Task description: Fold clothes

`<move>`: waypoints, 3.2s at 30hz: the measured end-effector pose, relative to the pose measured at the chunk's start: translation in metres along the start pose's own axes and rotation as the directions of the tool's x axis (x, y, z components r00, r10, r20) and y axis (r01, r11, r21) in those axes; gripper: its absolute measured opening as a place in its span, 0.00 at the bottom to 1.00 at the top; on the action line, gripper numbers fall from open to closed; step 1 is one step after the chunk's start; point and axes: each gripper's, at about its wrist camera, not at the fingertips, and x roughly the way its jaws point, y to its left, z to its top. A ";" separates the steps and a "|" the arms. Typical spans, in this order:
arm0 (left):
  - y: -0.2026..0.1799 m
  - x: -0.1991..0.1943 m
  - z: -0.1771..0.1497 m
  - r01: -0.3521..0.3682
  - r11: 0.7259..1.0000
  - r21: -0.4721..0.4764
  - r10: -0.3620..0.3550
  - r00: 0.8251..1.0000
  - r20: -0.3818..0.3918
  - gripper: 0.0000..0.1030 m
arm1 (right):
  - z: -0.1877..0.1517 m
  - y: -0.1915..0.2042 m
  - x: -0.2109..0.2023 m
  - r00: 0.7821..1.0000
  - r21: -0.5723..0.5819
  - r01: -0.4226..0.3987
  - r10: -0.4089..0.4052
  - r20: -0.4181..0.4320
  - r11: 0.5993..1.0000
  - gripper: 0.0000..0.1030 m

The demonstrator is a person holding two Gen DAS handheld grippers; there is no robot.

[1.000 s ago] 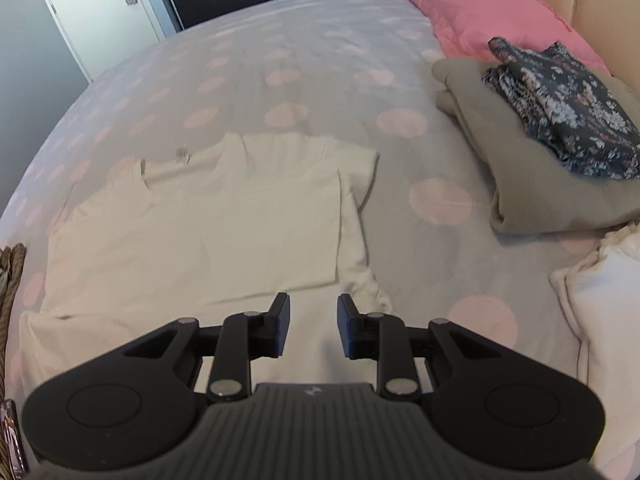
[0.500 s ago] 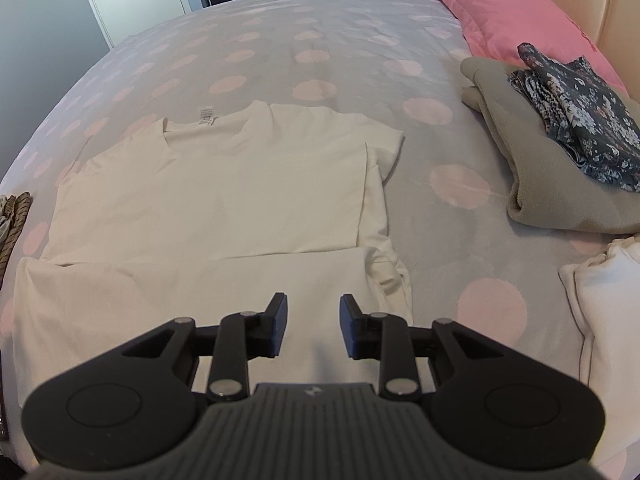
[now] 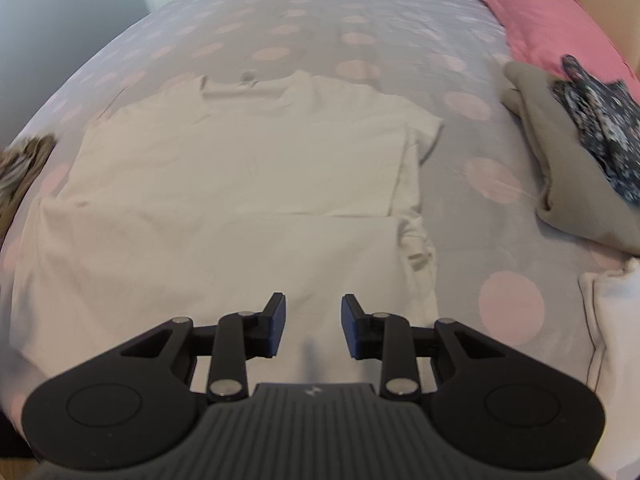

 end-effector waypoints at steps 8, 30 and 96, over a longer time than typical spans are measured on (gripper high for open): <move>-0.050 0.011 -0.029 0.090 0.977 0.196 -0.088 0.996 -0.017 0.39 | -0.035 0.031 0.000 0.994 -0.245 -0.104 0.092 -0.057 0.964 0.33; -0.214 0.039 -0.149 -0.299 0.585 0.754 0.230 0.953 0.199 0.41 | -0.134 0.077 0.011 0.996 -0.753 -0.017 -0.057 -0.072 0.658 0.42; -0.175 0.074 -0.124 -0.517 0.528 0.673 0.479 0.836 0.267 0.35 | -0.106 0.026 -0.013 0.894 -0.670 0.447 -0.327 0.307 0.593 0.02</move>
